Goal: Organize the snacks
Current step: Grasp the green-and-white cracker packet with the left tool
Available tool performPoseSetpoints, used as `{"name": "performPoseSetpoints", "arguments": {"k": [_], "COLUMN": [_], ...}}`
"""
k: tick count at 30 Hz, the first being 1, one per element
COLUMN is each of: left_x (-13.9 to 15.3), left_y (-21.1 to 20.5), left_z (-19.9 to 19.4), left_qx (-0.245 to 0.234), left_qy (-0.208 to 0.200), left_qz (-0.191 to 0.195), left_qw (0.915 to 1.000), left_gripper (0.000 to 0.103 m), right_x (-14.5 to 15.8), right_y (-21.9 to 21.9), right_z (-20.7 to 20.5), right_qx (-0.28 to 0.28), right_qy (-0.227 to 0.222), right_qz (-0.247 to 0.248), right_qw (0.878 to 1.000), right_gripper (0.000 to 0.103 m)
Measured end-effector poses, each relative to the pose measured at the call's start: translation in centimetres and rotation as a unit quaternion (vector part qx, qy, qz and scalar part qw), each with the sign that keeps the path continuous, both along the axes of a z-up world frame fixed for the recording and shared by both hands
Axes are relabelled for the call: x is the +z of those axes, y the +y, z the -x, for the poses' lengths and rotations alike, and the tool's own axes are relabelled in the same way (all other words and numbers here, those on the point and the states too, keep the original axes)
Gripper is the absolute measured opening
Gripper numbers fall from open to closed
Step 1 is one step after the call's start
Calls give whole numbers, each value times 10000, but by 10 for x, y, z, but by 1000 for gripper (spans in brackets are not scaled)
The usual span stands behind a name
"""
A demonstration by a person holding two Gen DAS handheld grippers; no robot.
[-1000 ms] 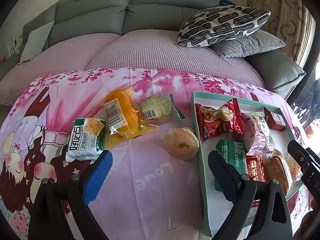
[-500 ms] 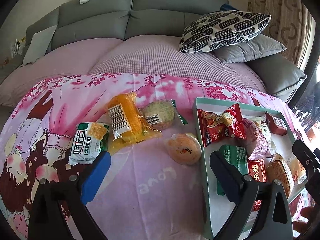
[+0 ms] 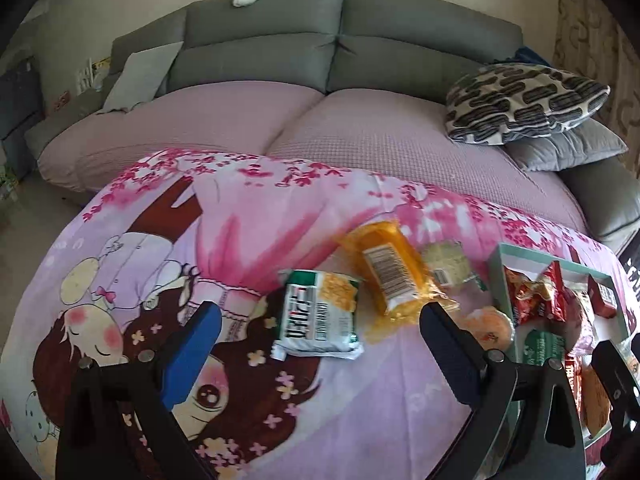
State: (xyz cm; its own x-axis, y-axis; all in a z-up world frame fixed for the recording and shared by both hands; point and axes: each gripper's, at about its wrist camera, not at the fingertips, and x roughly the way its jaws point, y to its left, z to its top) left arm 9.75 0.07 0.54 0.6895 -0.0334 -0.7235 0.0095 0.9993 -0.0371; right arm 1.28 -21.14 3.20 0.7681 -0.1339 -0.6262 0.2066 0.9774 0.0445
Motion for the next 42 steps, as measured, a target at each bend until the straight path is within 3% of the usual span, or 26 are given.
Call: {"name": "performPoseSetpoints", "arguments": {"k": [8,22,36,42], "left_x": [0,-11,-36,-46], "left_y": [34,26,26,17], "left_z": [-3,-11,-44,-52], "left_qx": [458,31,-27,-159], "left_qy": [82,437,782,911], "left_qz": [-45,207,324,438], "left_qw": [9989,9988,9964,9947], "left_gripper": [99,99,96,89], "right_x": [-7,-19,-32,-45], "right_y": [24,31,58,71], "right_z": [-9,-21,-55,-67], "right_qx": [318,348,790,1027], "right_qy": [81,196,370,554], "right_qz": [-121,-289,96,333], "right_qw": [9994,9988,9961,9926], "right_gripper": [103,102,63,58]}}
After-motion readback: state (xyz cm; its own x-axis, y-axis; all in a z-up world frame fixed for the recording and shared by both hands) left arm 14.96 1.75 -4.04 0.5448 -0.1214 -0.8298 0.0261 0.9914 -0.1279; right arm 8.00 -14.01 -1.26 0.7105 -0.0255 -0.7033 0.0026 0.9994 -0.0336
